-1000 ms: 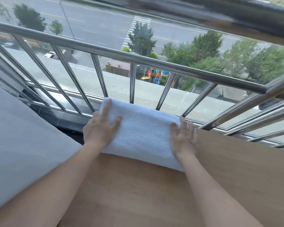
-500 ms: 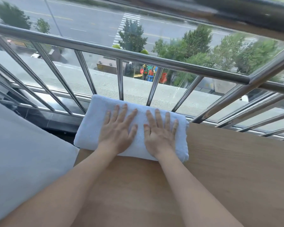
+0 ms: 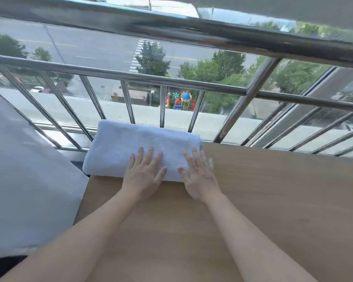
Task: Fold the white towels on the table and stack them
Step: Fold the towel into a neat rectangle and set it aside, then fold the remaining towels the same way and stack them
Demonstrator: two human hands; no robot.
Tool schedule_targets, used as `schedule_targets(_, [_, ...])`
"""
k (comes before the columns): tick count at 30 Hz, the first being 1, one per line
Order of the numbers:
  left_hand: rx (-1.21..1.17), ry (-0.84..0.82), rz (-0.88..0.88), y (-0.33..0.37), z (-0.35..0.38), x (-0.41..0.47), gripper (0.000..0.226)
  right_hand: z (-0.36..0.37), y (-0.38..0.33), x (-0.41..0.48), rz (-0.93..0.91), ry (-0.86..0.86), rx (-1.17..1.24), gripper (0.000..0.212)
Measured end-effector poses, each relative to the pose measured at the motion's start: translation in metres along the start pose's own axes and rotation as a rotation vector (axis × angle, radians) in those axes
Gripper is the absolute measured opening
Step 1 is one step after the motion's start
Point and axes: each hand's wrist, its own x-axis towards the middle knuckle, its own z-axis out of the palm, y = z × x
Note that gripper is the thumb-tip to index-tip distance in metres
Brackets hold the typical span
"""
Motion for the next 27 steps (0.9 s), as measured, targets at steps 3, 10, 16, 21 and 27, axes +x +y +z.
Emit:
schedule_targets(3, [-0.049,-0.07,0.081,0.044,0.001,-0.019,0.059,-0.022,0.027,-0.041,0.043,0.013,0.044,0.057])
schedule_targets(10, [0.07,-0.05,0.201,0.176,0.012,-0.077,0.059,-0.078,0.11,-0.159,0.163,0.045,0.112,0.061])
schedule_targets(16, [0.167,-0.01,0.257,0.297,0.039,-0.126,0.06,-0.1,0.216,-0.268,0.246,0.112,0.169,0.061])
schedule_targets(21, [0.204,0.01,0.349,0.396,0.052,-0.147,0.061,-0.12,0.292,-0.342,0.363,0.148,0.131,0.063])
schedule_targets(27, [0.199,0.012,0.436,0.486,0.076,-0.151,0.063,-0.147,0.373,-0.391,0.444,0.24,0.122,0.064])
